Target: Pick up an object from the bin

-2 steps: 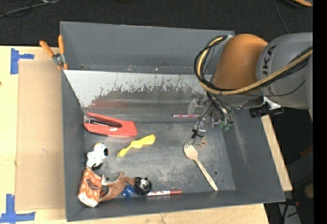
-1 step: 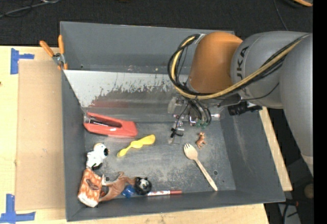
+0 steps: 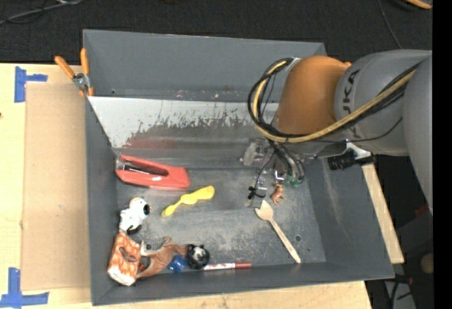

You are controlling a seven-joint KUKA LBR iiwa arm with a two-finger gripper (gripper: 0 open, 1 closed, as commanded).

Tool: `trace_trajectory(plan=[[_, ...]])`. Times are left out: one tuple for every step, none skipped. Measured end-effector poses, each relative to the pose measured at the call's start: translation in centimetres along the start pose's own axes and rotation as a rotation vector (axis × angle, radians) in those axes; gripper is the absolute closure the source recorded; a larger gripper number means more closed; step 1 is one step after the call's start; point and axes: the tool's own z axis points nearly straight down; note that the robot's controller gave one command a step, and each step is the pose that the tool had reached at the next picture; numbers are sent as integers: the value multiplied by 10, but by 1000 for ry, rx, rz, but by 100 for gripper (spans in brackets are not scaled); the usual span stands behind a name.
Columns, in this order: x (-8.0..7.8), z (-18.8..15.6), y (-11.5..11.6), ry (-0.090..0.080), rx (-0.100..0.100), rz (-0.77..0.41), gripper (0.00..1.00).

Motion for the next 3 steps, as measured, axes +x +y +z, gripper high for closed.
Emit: trace_trajectory(plan=[[4, 19, 28, -3, 4, -55, 0], [5, 23, 46, -2, 1, 158, 0], [10, 39, 68, -1, 1, 65, 0]])
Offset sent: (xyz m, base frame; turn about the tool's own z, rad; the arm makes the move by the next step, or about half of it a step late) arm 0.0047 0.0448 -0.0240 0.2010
